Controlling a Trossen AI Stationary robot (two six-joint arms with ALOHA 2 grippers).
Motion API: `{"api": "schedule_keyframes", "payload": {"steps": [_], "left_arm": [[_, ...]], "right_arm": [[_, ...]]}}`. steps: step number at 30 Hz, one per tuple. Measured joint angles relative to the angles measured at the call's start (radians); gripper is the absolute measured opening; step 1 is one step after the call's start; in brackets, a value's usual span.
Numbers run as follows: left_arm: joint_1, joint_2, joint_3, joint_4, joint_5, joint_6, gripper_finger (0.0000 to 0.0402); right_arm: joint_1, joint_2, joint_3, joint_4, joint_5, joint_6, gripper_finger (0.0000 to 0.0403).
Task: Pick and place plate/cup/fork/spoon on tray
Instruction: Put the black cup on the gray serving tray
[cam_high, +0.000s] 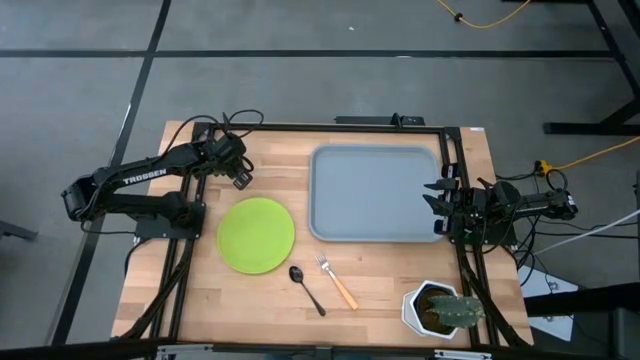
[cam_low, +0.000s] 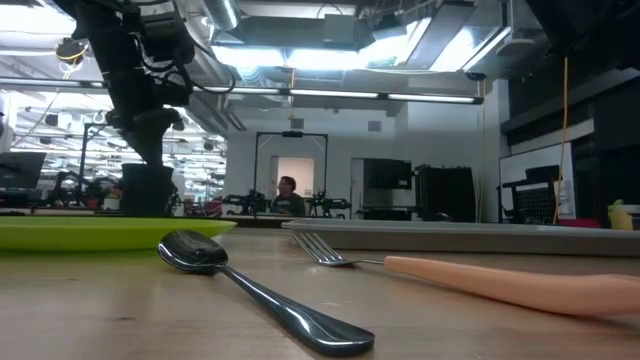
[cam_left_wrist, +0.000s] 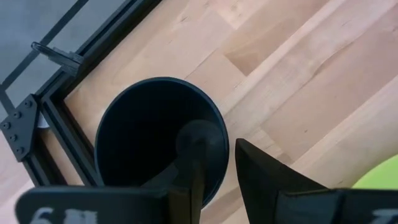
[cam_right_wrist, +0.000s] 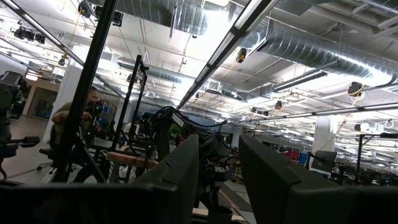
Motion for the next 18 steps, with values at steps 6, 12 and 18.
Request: {"api": "schedule_keyframes", "payload": {"steps": [6,12,18], "left_arm": [[-0.001,0.0,0.0,-0.002,0.001,0.0,0.0082],[-0.001,0.0,0.0,-0.031,-0.01,0.007,0.0082],[-0.001,0.0,0.0,-0.027,-0.021,0.007,0.0082]], "right_arm": [[0.0,0.0,0.0,0.0,0.0,0.0,0.012],[0.0,0.0,0.0,0.0,0.0,0.0,0.012],[0.0,0.0,0.0,0.0,0.0,0.0,0.012]]}}
